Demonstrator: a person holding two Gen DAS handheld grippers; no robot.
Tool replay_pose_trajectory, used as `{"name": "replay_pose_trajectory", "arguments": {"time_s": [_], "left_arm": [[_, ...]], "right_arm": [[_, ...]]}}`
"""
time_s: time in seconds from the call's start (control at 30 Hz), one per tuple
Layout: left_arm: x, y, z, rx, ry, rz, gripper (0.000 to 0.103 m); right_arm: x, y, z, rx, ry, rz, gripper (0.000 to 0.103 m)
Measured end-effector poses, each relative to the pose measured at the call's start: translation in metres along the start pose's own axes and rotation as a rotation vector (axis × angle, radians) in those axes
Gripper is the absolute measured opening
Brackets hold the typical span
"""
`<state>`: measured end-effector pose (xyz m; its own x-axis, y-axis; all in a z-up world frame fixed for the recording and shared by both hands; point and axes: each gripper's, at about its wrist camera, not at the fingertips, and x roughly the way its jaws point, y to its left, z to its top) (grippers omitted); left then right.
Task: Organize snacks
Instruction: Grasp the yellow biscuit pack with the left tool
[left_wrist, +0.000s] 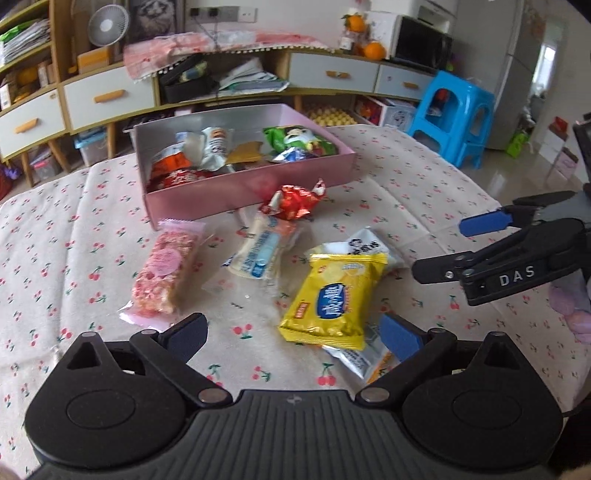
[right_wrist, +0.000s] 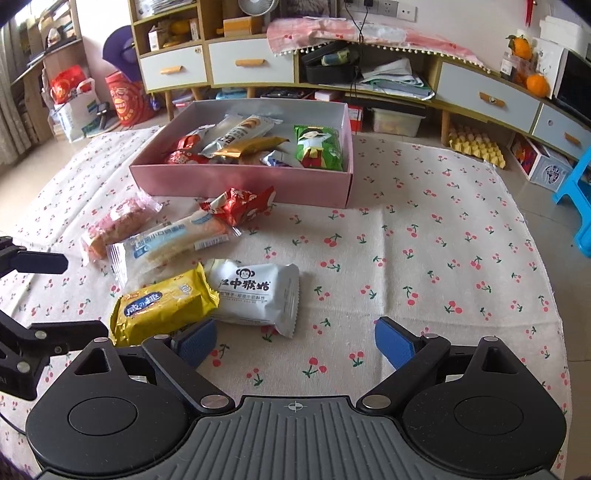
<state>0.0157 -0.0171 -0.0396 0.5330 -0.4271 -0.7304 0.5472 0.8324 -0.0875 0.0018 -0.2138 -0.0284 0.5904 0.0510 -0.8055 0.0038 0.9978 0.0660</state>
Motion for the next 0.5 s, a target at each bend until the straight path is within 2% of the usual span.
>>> {"name": "replay_pose_trajectory", "arguments": {"time_s": [0.1,0.17,0.23,0.37,0.5], "left_arm": [[0.005,-0.006,0.001,0.029,-0.01,-0.061,0.083],[0.009,-0.007,0.004,0.04,-0.011,-0.09,0.069],[0.014,-0.008,0.006,0.051,-0.003,-0.109,0.062],[0.022,-0.007,0.012,0.044,0.012,-0.13,0.062],[0.032,-0.006,0.017,0.045,0.05,-0.137,0.063]], "right_arm": [[-0.001,-0.001,0.0,-0.004,-0.005,0.003,0.094],[0.001,-0.003,0.0,-0.014,-0.004,0.005,0.094],[0.004,-0.006,0.0,-0.029,0.001,0.005,0.094],[0.012,-0.012,-0.002,-0.075,0.004,0.018,0.094],[0.02,-0.017,-0.005,-0.127,0.001,0.069,0.094]]}}
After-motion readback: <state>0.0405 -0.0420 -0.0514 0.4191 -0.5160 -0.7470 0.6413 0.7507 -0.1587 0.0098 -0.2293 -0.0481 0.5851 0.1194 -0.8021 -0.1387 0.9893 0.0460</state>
